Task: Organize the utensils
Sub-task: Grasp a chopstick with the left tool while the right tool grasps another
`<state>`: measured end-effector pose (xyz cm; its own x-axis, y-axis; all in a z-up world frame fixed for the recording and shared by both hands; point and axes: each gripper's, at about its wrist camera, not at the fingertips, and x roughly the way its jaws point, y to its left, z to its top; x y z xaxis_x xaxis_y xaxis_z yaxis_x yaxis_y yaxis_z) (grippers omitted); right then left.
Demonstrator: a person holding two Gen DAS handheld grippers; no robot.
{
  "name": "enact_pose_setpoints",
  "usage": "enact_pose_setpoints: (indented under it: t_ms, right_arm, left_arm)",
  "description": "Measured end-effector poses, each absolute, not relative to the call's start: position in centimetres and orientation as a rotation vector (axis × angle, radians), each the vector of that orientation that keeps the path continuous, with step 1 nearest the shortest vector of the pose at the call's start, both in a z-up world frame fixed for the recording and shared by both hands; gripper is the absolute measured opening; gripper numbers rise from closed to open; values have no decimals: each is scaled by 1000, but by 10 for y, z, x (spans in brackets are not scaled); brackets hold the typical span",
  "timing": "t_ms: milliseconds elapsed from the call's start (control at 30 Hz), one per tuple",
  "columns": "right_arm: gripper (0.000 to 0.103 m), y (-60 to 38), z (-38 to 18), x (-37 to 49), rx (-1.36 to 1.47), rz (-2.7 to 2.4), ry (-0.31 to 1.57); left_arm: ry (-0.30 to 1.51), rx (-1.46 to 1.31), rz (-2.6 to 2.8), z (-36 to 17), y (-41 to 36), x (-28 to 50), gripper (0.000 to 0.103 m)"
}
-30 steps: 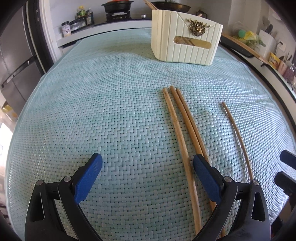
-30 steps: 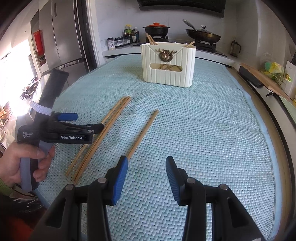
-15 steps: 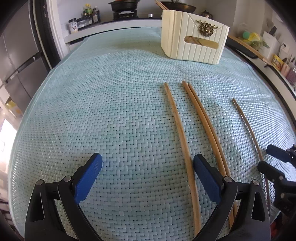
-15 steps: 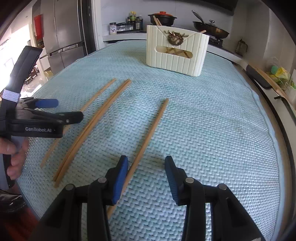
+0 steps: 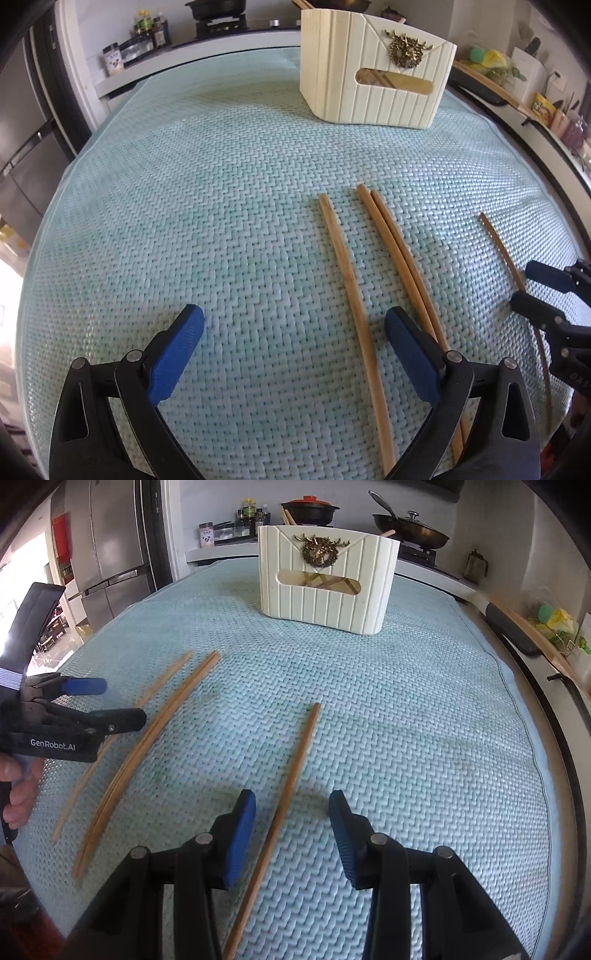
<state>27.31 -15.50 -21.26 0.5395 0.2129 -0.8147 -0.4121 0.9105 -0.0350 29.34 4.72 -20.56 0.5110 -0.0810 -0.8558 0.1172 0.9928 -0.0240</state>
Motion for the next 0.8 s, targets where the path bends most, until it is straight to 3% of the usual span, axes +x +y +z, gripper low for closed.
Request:
enact_pose_setpoints:
  t_ms: [133, 233, 367, 400, 567, 800]
  right_arm:
    - [40, -151, -211, 306, -225, 382, 956]
    - [32, -147, -209, 327, -218, 395, 983]
    - [9, -143, -206, 349, -211, 400, 1013]
    - [9, -143, -206, 352, -203, 400, 1019]
    - [6, -150, -206, 362, -138, 409, 1027]
    - [6, -172, -178, 354, -6, 444, 942]
  left_arm:
    - [1041, 49, -145, -203, 43, 310, 87]
    - [1056, 61, -176, -199, 37, 320, 73]
    - [1063, 86, -197, -198, 29, 330, 60]
    - [1062, 87, -199, -197, 27, 331, 57]
    - [1049, 73, -237, -195, 21, 334, 11]
    - [1019, 9, -259, -183, 26, 328, 5]
